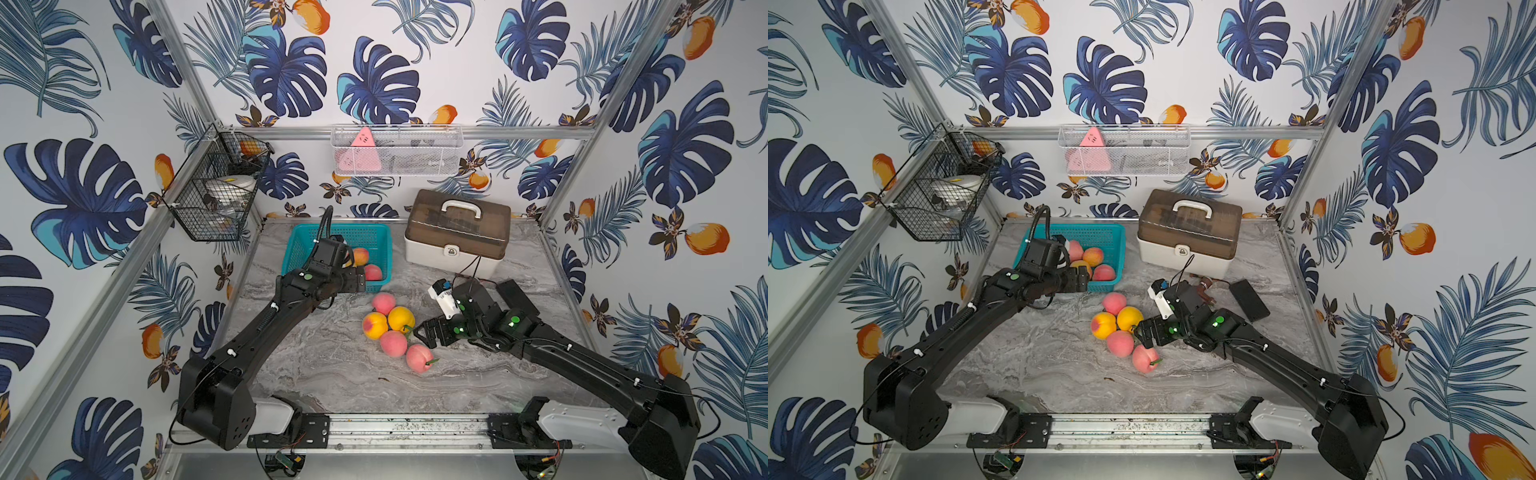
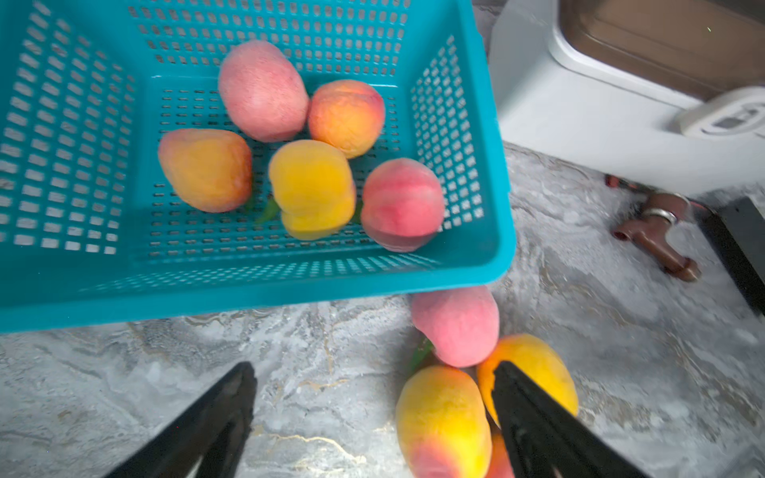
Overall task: Put the peaches into the basket
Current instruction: Place the peach in the basket, then pick up the peach from the center of the board.
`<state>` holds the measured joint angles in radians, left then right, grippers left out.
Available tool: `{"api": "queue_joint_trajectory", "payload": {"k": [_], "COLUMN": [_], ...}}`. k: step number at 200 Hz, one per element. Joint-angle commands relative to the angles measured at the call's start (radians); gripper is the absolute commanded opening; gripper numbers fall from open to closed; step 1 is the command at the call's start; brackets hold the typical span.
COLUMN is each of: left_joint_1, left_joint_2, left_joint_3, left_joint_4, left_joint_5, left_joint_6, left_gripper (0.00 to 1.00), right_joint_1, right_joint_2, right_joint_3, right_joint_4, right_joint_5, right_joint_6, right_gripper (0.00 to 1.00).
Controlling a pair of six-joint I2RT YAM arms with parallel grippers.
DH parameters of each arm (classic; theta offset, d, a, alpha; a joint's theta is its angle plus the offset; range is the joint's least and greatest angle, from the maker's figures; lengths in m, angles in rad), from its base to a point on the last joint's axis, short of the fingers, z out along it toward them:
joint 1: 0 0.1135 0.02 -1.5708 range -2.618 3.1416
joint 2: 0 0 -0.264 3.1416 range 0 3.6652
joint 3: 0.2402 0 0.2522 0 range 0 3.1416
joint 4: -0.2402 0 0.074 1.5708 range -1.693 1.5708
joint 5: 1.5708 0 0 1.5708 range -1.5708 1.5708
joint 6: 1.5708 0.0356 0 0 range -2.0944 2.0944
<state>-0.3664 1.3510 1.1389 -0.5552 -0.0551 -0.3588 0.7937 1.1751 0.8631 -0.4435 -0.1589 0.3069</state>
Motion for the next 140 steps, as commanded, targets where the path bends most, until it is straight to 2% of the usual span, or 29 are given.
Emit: {"api": "queue_joint_trajectory", "payload": {"k": [1,63,112,140], "left_joint_1": [-0.066,-0.204,-0.221,-0.226], "left_joint_2": [-0.033,-0.14,-0.19,-0.208], "left_joint_3": [-0.02,-0.112,-0.116,-0.12], "left_joint_4": [-0.057,-0.095,-0.177,-0.211], "left_joint_5": [0.038,0.105,0.322,0.368], "left_joint_6": [0.01,-0.037,0.007,0.024], "left_gripper": [0.99,0.99,0.99,0.99], "right_joint_1": [0.015,0.046,0.063,0.065], "right_joint_2": [-0.004,0.025,0.043,0.063], "right_joint_3": [-0.034,-0.107,-0.158,-0.168], "right_joint_4": [0.019,0.083,0.136,0.153], "right_joint_5": [0.028,0.01,-0.018,-0.023], "right_joint_6": [0.037,0.061,0.066,0.062], "right_gripper": [1.0,1.0,1.0,1.0]}}
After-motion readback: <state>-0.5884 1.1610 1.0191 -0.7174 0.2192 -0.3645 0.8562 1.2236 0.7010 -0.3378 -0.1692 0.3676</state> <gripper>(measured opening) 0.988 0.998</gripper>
